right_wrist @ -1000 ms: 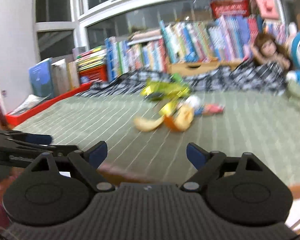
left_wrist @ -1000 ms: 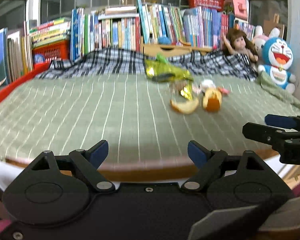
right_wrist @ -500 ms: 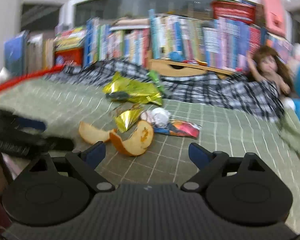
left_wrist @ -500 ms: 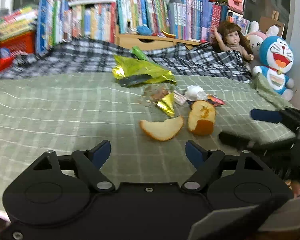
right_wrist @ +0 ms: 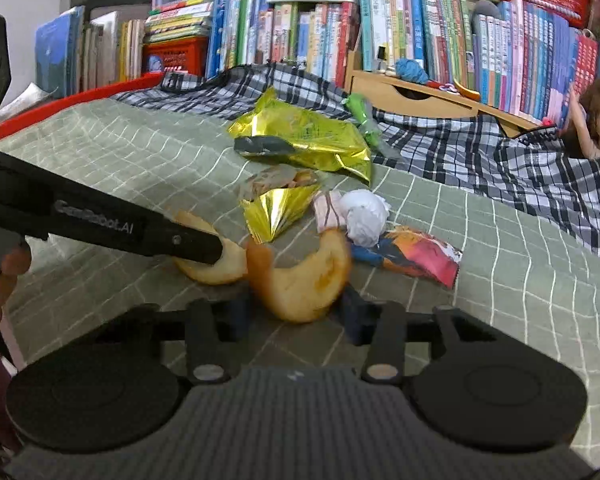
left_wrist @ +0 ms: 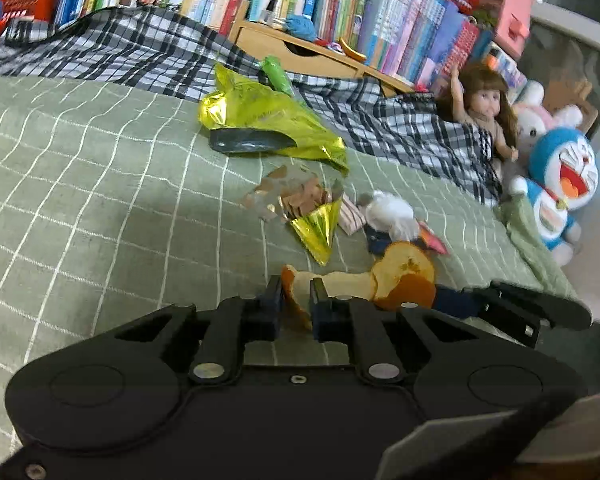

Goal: Collect trash
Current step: 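Grasp an orange peel with the right gripper while the left grasps another peel, then carry both orange peels down over the trash bin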

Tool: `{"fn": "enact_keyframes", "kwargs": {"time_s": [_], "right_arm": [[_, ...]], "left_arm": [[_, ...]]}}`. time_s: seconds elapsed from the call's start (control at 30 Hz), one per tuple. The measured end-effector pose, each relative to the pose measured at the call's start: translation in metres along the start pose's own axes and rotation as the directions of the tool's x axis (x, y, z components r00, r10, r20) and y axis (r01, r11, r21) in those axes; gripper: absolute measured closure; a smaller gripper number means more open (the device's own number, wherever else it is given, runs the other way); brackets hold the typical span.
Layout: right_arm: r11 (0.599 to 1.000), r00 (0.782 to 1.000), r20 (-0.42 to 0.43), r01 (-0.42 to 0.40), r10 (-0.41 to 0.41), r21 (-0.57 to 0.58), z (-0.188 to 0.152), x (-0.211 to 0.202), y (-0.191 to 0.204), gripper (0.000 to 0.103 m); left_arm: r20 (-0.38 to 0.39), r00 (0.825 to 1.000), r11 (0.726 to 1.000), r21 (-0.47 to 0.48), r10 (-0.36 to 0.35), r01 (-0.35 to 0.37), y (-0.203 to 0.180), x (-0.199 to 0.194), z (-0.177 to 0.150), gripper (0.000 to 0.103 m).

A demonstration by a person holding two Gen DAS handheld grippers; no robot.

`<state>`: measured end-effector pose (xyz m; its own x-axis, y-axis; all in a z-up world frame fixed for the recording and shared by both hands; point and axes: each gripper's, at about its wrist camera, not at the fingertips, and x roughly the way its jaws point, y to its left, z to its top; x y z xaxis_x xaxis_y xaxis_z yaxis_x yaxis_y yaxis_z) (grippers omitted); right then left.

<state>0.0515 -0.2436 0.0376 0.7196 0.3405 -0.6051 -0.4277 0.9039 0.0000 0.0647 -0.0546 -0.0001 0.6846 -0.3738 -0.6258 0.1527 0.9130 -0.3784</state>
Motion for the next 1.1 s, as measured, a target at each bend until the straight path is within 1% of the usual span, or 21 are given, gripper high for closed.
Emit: {"fn": "enact_keyframes", "kwargs": {"time_s": [0.03,0.13,0.2,0.37,0.47,0.53,0.67,0.7,0.77,0.8,0.83,0.87,0.9,0.97,1.1], "right_arm": [[1.0,1.0,0.008,0.002,-0.002,0.003,-0.001,-0.002,0.001,0.06],[1.0,1.0,0.028,0.011,-0.012,0.011,-0.007,-0.01,0.005,0.063],[1.0,0.999,0.037,0.016,-0.017,0.027,-0.009,-0.015,0.005,0.064],[0.997,0.996,0.079,0.025,-0.03,0.073,-0.014,-0.036,0.009,0.067],[0.997,0.995,0.097,0.03,-0.036,0.071,-0.017,-0.047,0.017,0.067],[0.997,0.995,0.097,0.032,-0.038,0.07,-0.019,-0.052,0.022,0.067],[0.996,0.994,0.095,0.047,-0.054,0.076,-0.023,-0.057,0.027,0.067],[0.995,0.994,0.095,0.051,-0.059,0.083,-0.024,-0.058,0.027,0.067],[0.995,0.993,0.096,0.06,-0.068,0.084,-0.026,-0.061,0.027,0.067],[0.995,0.993,0.096,0.063,-0.071,0.083,-0.027,-0.062,0.028,0.066],[0.995,0.993,0.094,0.065,-0.073,0.082,-0.028,-0.063,0.028,0.066],[0.994,0.993,0.092,0.068,-0.075,0.081,-0.029,-0.064,0.028,0.066],[0.994,0.993,0.09,0.072,-0.079,0.077,-0.03,-0.065,0.028,0.066],[0.994,0.992,0.088,0.079,-0.086,0.075,-0.032,-0.065,0.028,0.065],[0.992,0.992,0.091,0.083,-0.091,0.091,-0.035,-0.065,0.027,0.065]], "left_arm": [[0.001,1.0,1.0,-0.004,0.0,0.0,0.0,-0.001,0.0,0.092],[0.024,0.999,0.999,0.021,0.025,-0.026,0.0,-0.011,-0.001,0.095],[0.034,0.999,0.999,0.024,0.032,-0.033,0.002,-0.02,-0.002,0.096],[0.084,0.994,0.996,0.058,0.064,-0.069,0.001,-0.048,-0.009,0.096],[0.098,0.993,0.994,0.079,0.067,-0.075,0.002,-0.061,-0.015,0.096],[0.1,0.993,0.993,0.089,0.067,-0.076,0.004,-0.07,-0.02,0.096],[0.115,0.99,0.983,0.155,0.082,-0.1,0.002,-0.082,-0.034,0.094],[0.12,0.989,0.978,0.176,0.088,-0.108,0.001,-0.084,-0.039,0.089],[0.146,0.984,0.965,0.227,0.099,-0.131,-0.002,-0.089,-0.049,0.062],[0.162,0.981,0.958,0.248,0.106,-0.144,-0.003,-0.091,-0.054,0.033],[0.183,0.976,0.95,0.268,0.114,-0.161,-0.004,-0.093,-0.06,0.02],[0.202,0.972,0.941,0.291,0.117,-0.174,-0.006,-0.094,-0.066,0.02],[0.208,0.972,0.931,0.319,0.111,-0.175,-0.007,-0.095,-0.07,0.019],[0.193,0.976,0.923,0.348,0.101,-0.164,-0.007,-0.093,-0.076,0.018],[0.167,0.977,0.949,0.264,0.131,-0.172,-0.002,-0.081,-0.077,0.015]]}}
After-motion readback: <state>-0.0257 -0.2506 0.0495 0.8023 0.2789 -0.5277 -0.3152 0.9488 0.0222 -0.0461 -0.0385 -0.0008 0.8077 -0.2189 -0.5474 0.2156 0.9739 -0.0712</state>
